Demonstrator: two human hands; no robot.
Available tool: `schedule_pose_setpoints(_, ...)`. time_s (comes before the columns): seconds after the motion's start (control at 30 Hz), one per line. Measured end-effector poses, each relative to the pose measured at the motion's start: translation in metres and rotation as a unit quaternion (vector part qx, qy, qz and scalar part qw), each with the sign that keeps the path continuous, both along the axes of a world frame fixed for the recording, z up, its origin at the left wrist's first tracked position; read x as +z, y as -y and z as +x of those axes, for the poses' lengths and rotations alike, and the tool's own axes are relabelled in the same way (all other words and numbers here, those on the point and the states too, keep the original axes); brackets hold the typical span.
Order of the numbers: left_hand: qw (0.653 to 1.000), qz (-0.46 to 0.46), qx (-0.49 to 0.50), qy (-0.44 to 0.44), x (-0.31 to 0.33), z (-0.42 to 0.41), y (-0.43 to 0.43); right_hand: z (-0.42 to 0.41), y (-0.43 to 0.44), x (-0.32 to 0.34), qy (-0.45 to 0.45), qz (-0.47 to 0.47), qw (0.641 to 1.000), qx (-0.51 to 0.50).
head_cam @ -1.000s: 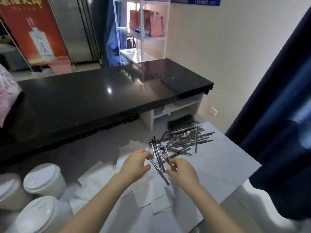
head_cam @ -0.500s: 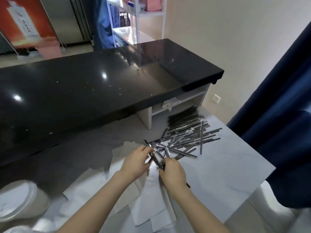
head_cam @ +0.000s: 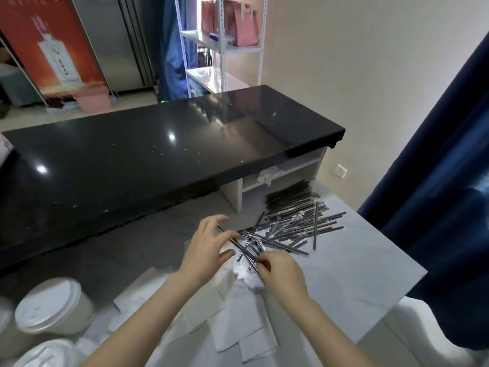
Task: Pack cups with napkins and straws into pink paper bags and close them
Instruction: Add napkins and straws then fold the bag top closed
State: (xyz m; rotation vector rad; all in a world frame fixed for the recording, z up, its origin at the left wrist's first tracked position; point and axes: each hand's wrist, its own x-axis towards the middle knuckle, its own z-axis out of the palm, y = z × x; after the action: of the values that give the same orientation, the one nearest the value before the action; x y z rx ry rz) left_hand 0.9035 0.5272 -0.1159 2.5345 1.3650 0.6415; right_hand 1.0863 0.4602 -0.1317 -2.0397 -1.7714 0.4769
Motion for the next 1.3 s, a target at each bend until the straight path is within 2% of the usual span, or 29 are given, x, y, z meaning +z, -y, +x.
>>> schedule_pose_setpoints(0.13,0.999,0.029,-0.015,0.026,0.036,-0.026,0.025,-0.012,0.018,0.025,0.004,0.060,0.997,0.057)
schedule_pose_setpoints(0.27,0.997,0.061,0.017,0.040,0.066,-0.070,0.068,-0.043,0.032,0.049,0.019,0.116,0.983,0.138)
schedule_pose_setpoints(0.47,0.987,0.070,0.109,0.095,0.102,-0.170,0.139,-0.144,0.056,0.091,0.020,0.243,0.929,0.278)
schedule_pose_setpoints(0.77,0.946,0.105,0.241,0.189,0.133,-0.335,0.241,-0.314,0.102,0.145,0.029,0.317,0.853,0.414)
schedule_pose_setpoints(0.9,0.914,0.155,0.292,0.236,0.141,-0.426,0.281,-0.387,0.109,0.160,-0.003,0.311,0.856,0.412)
schedule_pose_setpoints(1.0,0.887,0.184,0.357,0.230,0.144,-0.510,0.303,-0.445,0.112,0.170,-0.047,0.302,0.867,0.393)
schedule_pose_setpoints(1.07,0.880,0.170,0.401,0.192,0.143,-0.559,0.309,-0.485,0.116,0.176,-0.077,0.294,0.862,0.405)
schedule_pose_setpoints(1.13,0.891,0.129,0.409,0.151,0.139,-0.593,0.309,-0.523,0.122,0.180,-0.116,0.284,0.854,0.419)
schedule_pose_setpoints(1.2,0.911,0.067,0.384,0.133,0.132,-0.615,0.306,-0.557,0.128,0.181,-0.142,0.265,0.850,0.433)
schedule_pose_setpoints(1.3,0.932,-0.035,0.342,0.112,0.119,-0.639,0.304,-0.597,0.134,0.178,-0.122,0.231,0.849,0.459)
